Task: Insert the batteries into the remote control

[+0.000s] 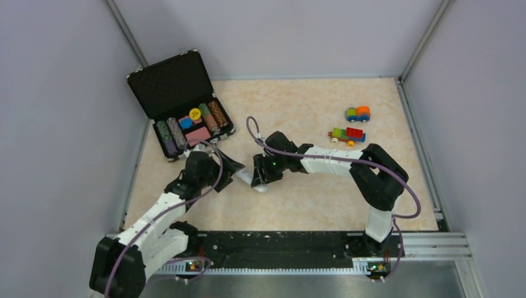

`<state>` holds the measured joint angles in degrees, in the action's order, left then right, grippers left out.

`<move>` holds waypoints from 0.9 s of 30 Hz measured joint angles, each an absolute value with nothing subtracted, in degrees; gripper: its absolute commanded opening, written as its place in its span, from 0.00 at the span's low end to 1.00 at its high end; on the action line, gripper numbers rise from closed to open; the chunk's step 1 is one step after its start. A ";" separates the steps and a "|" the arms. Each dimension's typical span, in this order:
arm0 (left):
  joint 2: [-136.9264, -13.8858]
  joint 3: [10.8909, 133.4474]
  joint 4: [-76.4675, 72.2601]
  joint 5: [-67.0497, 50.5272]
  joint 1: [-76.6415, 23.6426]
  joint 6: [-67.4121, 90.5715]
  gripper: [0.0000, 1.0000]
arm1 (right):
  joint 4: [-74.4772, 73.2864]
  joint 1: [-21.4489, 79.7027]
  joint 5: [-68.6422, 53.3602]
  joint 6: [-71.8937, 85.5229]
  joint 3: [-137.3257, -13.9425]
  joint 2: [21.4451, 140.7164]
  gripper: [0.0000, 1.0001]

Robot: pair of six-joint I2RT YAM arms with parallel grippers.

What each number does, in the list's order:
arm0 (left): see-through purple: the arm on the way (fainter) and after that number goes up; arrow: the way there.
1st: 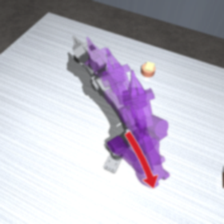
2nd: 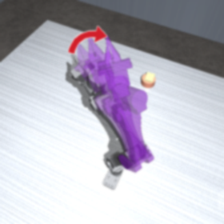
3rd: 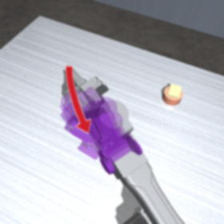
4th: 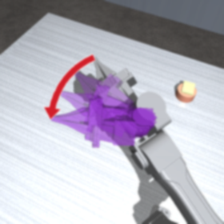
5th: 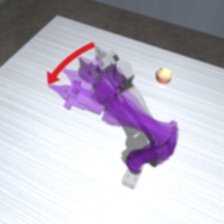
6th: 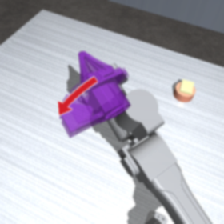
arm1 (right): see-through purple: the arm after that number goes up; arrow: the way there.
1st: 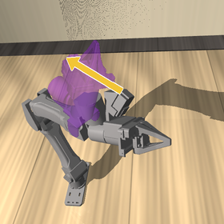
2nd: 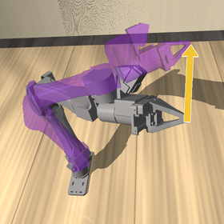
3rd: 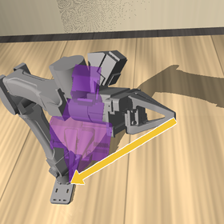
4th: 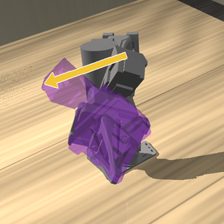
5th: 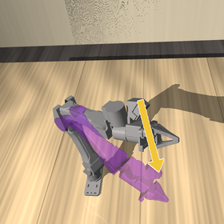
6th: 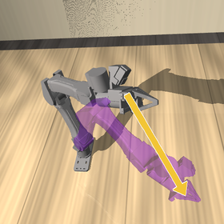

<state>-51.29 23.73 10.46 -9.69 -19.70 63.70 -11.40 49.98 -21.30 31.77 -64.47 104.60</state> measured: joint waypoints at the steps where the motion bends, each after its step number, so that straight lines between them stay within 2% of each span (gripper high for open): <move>1: -52.27 23.66 9.21 -9.85 -19.70 64.03 0.82 | -10.94 49.98 -21.61 32.84 -64.42 104.60 0.24; 10: -59.64 20.86 0.93 -10.98 -19.70 66.87 0.78 | -6.46 49.98 -22.79 39.33 -63.29 104.64 0.25; 14: -61.98 20.86 0.12 -10.94 -19.70 66.85 0.72 | -5.06 49.98 -23.33 41.23 -62.98 104.75 0.26; 17: -64.53 20.93 -0.30 -10.96 -19.70 66.78 0.61 | -4.08 50.00 -23.70 41.82 -63.00 105.06 0.28; 27: -69.60 24.45 1.43 -11.16 -19.70 66.17 0.13 | -3.95 51.66 -23.49 42.06 -64.49 109.06 0.28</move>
<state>-69.60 24.45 1.43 -11.16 -19.70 66.17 -3.95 51.66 -23.49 42.06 -64.49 109.06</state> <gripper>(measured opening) 0.273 0.462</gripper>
